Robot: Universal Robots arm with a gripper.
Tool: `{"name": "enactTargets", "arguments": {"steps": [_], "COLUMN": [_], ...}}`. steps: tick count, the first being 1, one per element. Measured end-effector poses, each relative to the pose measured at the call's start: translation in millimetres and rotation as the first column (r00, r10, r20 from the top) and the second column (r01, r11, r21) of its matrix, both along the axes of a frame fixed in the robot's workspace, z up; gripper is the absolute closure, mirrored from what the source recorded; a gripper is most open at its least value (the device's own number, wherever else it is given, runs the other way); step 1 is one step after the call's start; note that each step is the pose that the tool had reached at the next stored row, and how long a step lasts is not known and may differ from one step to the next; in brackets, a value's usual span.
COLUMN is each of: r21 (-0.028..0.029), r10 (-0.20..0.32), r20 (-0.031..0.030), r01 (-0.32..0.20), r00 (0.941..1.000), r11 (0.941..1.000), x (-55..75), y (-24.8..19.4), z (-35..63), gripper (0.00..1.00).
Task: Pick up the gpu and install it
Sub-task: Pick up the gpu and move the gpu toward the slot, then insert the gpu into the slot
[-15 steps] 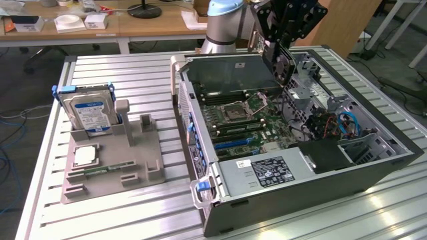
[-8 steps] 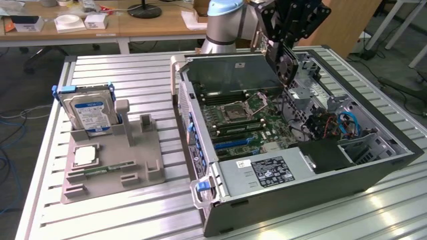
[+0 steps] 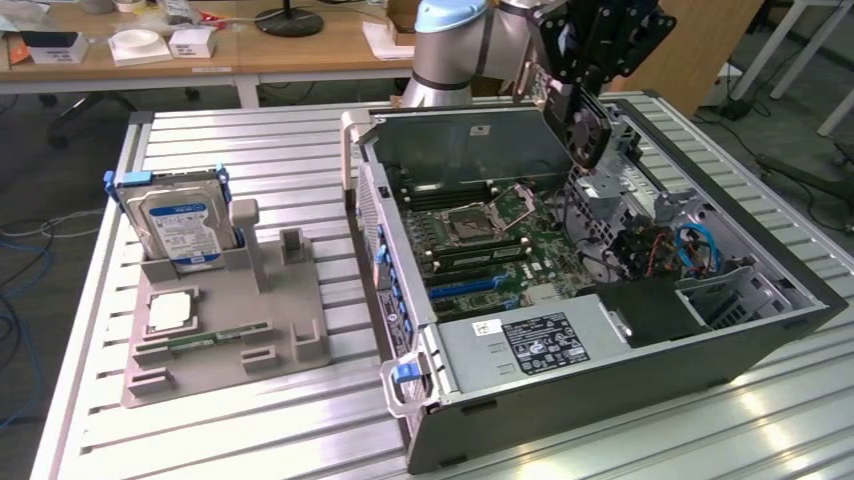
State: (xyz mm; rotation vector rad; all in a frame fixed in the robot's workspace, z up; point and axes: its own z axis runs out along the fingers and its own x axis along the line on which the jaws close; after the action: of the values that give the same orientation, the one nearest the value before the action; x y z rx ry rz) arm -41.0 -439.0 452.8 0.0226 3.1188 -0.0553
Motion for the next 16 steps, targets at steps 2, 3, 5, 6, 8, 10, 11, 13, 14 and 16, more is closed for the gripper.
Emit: {"name": "enactTargets", "arguments": {"steps": [2, 3, 5, 6, 8, 10, 11, 13, 14, 16], "r21": [0.0001, 0.0001, 0.0001, 0.0002, 0.0001, 0.0002, 0.0001, 0.0001, 0.0001, 0.0002], "r10": [0.0, 0.0, 0.0, 0.0, 0.0, 0.0, 0.0, 0.001, 0.002, 0.006], "r20": [0.0, 0.0, 0.0, 0.0, 0.0, 0.0, -0.0001, 0.0, 0.0, 0.0], "r01": [0.0, 0.0, 0.0, 0.0, 0.0, 0.0, 0.0, -0.001, -0.002, -0.006], "r00": [1.0, 1.0, 1.0, 1.0, 1.0, 1.0, 1.0, 1.0, 1.0, 1.0], "r11": [1.0, 1.0, 1.0, 1.0, 1.0, 1.0, 1.0, 1.0, 1.0, 1.0], "x": [1.3, 1.3, 1.4, 1.4, 1.4, 1.4, 1.4, 1.4, 1.4, 1.4], "y": [0.0, 0.0, 0.0, 0.0, 0.0, 0.0, 0.0, 0.0, 0.0, 0.0], "z": [0.0, 0.0, 0.0, 0.0, 0.0, 0.0, 0.0, 0.0, 0.0, -0.1], "gripper": [0.73, 0.73, 0.73, 0.73, 0.73, 0.73, 0.73, 0.73, 0.73, 0.73]}}
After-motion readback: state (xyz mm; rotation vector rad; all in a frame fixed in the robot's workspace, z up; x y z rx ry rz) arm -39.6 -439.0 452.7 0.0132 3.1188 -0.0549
